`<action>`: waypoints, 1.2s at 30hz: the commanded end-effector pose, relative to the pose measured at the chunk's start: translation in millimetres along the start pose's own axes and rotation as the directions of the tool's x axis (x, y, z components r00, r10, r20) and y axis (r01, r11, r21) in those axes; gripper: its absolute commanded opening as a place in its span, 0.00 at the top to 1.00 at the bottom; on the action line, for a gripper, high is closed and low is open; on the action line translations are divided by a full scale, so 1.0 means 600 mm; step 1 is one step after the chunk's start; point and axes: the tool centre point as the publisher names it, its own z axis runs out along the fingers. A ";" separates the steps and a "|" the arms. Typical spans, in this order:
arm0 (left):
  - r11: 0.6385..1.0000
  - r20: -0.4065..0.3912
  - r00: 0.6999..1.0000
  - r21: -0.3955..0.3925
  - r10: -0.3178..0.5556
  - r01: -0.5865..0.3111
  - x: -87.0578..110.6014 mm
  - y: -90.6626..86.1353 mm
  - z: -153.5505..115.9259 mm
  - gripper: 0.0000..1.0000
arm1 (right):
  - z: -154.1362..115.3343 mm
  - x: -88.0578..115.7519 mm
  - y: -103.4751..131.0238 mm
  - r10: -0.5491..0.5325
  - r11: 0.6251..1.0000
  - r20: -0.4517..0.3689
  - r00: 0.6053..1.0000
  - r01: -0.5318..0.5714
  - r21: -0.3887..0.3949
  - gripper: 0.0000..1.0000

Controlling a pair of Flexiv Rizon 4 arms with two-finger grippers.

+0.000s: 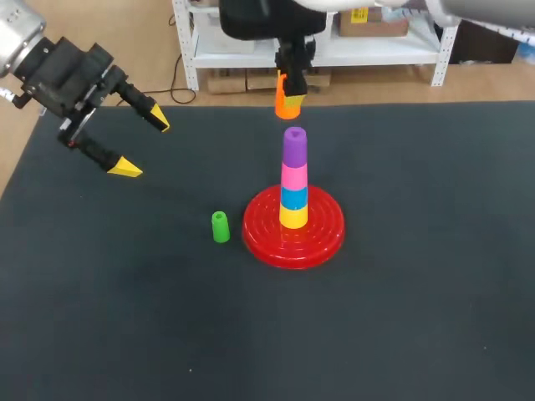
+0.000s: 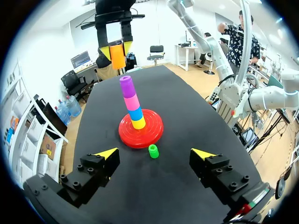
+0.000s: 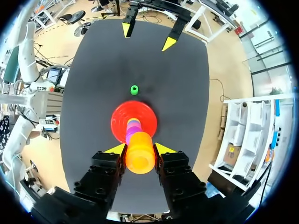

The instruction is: Pick up and stack the cylinders on the red base in this order: pink,purple,orange,green

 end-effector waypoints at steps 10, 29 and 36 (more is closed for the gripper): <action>1.000 0.000 1.000 -0.003 0.002 -0.002 0.001 -0.001 0.001 0.00 | 0.042 0.020 0.016 0.020 1.000 0.018 1.000 -0.020 0.012 1.00; 1.000 0.000 1.000 -0.003 0.002 -0.002 0.001 -0.001 0.001 0.00 | 0.063 0.018 0.010 0.019 1.000 0.013 1.000 -0.019 0.003 1.00; 1.000 0.000 1.000 -0.003 0.002 -0.002 0.001 -0.001 0.001 0.00 | 0.063 0.019 0.009 0.016 1.000 0.014 1.000 -0.016 0.000 1.00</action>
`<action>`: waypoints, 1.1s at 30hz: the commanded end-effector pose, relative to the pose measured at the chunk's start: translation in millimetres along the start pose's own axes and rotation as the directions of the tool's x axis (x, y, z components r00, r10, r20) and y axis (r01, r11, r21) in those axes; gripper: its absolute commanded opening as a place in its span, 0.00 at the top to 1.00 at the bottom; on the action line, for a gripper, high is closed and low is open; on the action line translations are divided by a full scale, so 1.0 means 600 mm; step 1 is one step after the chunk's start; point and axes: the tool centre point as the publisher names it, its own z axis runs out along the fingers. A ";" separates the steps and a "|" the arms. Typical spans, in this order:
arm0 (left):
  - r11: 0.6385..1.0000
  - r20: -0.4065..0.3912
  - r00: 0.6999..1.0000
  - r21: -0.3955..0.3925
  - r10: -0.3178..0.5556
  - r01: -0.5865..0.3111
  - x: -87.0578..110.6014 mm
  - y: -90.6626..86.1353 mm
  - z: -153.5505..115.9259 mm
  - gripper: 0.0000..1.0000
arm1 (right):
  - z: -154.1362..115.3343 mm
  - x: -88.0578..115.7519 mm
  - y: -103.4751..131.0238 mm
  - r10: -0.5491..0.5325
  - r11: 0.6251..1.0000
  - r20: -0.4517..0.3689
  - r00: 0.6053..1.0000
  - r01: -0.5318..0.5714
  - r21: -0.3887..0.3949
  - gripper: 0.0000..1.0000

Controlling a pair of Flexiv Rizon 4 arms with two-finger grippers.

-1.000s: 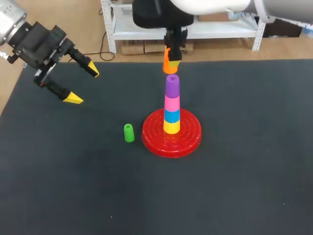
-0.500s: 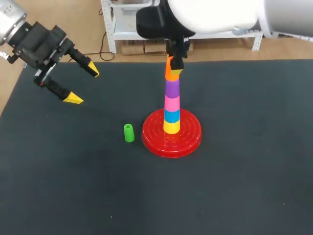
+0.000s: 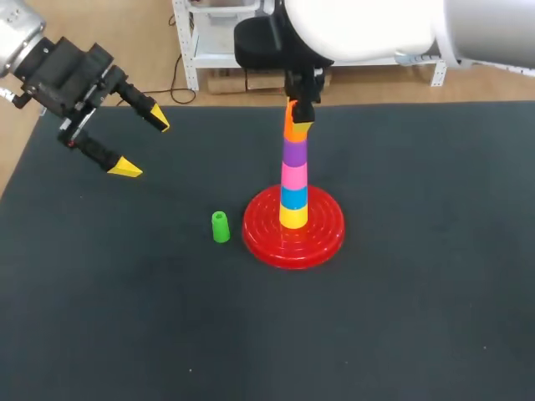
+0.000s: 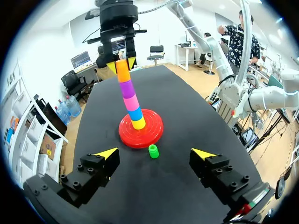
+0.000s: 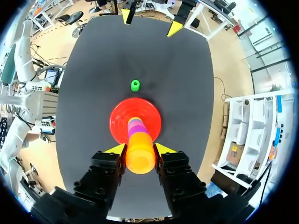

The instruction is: Pick up and stack the cylinders on the red base in this order: pink,purple,orange,green

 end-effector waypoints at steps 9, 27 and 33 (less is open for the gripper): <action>1.000 0.000 1.000 -0.003 0.002 -0.002 0.001 -0.001 0.001 0.00 | 0.014 -0.004 0.003 -0.011 1.000 -0.005 1.000 0.011 -0.017 1.00; 1.000 0.000 1.000 -0.003 0.002 -0.002 0.001 -0.001 0.001 0.00 | 0.014 -0.005 0.006 -0.004 1.000 -0.004 1.000 0.003 -0.014 0.00; 1.000 0.000 1.000 -0.003 0.002 -0.002 0.001 -0.001 0.001 0.00 | 0.002 0.000 0.011 -0.004 1.000 -0.002 1.000 0.004 -0.005 0.00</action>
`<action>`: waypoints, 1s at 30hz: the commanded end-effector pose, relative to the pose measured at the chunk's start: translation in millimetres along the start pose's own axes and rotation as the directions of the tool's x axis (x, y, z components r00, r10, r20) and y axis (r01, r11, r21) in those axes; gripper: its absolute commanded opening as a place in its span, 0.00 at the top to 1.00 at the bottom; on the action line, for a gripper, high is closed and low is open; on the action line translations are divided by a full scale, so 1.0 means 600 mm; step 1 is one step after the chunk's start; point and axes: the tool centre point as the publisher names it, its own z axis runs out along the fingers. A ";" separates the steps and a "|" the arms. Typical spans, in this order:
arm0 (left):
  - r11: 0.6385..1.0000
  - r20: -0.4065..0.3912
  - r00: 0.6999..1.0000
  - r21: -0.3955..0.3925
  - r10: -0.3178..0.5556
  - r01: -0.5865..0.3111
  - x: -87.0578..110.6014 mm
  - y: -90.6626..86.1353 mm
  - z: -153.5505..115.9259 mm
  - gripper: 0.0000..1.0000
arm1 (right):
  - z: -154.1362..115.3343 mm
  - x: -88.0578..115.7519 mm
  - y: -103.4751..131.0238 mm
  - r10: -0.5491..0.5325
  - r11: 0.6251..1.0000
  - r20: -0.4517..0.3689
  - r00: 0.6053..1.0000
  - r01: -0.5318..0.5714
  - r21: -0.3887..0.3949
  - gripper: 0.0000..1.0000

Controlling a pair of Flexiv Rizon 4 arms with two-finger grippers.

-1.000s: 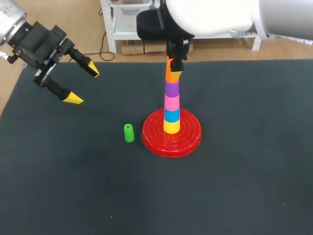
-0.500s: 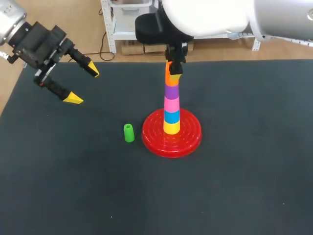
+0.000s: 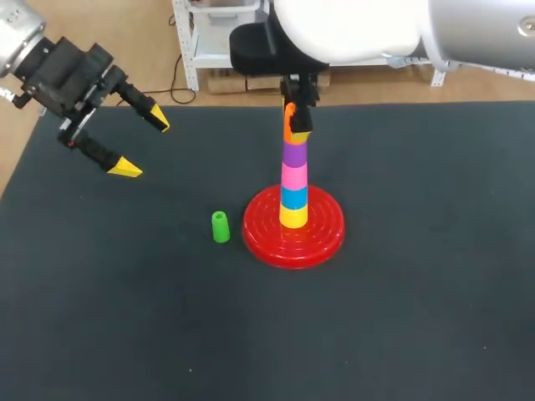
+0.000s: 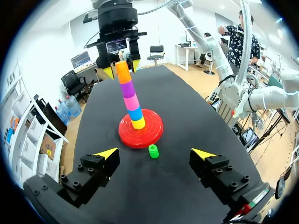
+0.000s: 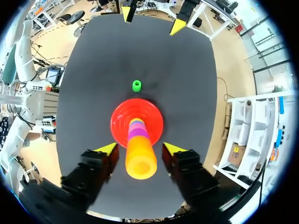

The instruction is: Pick up and stack the cylinders on the red base in this order: pink,purple,orange,green

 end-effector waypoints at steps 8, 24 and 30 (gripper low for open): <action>1.000 0.000 1.000 -0.003 0.002 -0.002 0.001 -0.001 0.001 0.00 | -0.035 0.007 0.017 -0.010 0.999 0.032 0.999 0.008 0.053 0.00; 1.000 0.000 1.000 -0.003 0.002 -0.002 0.001 -0.001 0.001 0.00 | -0.055 -0.107 0.072 -0.224 0.972 0.047 0.974 0.219 0.091 0.00; 1.000 0.000 1.000 -0.003 0.002 -0.002 0.001 -0.001 0.001 0.00 | 0.000 -0.138 0.055 -0.194 0.981 0.110 0.975 0.193 0.026 0.00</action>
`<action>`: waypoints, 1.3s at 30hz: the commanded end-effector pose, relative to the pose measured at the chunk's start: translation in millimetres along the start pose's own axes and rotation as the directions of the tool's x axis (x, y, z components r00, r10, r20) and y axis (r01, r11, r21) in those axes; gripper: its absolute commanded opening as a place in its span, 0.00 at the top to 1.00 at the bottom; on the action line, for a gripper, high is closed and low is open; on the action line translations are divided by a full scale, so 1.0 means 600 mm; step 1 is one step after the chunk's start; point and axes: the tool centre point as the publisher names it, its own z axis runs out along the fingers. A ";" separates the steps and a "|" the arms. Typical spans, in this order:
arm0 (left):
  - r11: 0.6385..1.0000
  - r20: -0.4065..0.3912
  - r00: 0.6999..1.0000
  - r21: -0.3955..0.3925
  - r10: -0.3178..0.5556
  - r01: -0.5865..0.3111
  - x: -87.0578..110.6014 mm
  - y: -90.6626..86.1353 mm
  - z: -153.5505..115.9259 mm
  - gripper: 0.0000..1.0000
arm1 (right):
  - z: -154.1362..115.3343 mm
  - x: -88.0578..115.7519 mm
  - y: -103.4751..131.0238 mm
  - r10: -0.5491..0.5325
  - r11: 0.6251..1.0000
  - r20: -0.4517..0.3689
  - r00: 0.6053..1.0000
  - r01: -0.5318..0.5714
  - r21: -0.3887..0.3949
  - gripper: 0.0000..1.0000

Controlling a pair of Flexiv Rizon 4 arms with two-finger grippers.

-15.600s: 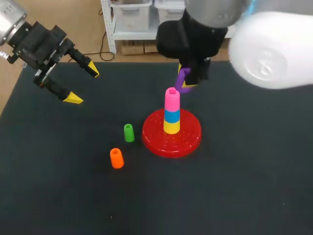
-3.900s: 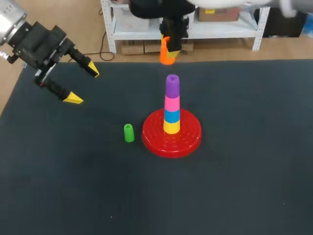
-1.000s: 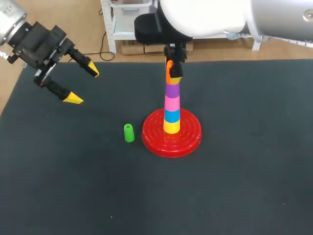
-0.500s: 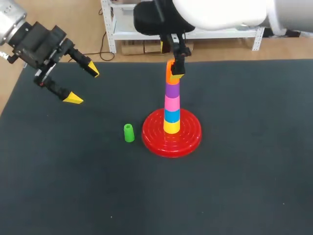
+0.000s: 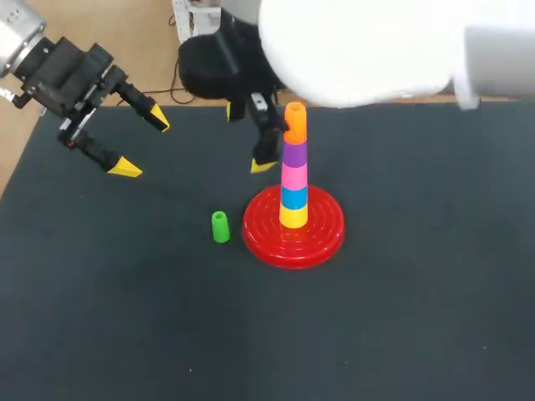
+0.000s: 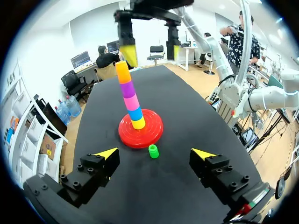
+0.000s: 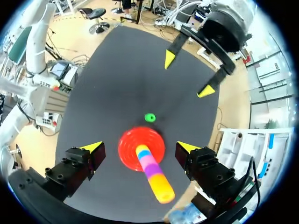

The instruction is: Pick up and stack the cylinders on the red base in this order: pink,purple,orange,green

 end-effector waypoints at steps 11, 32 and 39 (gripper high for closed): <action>1.000 0.000 1.000 -0.003 0.002 -0.002 0.001 -0.001 0.001 0.00 | 0.143 -0.031 -0.055 0.086 0.995 0.006 0.996 -0.086 -0.056 0.00; 1.000 0.000 1.000 -0.003 0.002 -0.002 0.001 -0.001 0.001 0.00 | 0.267 -0.037 -0.053 0.115 0.987 -0.092 0.989 -0.124 -0.101 0.00; 1.000 0.000 1.000 -0.003 0.002 -0.002 0.001 -0.001 0.001 0.00 | 0.295 -0.037 -0.041 0.134 0.981 -0.089 0.987 -0.145 -0.132 0.00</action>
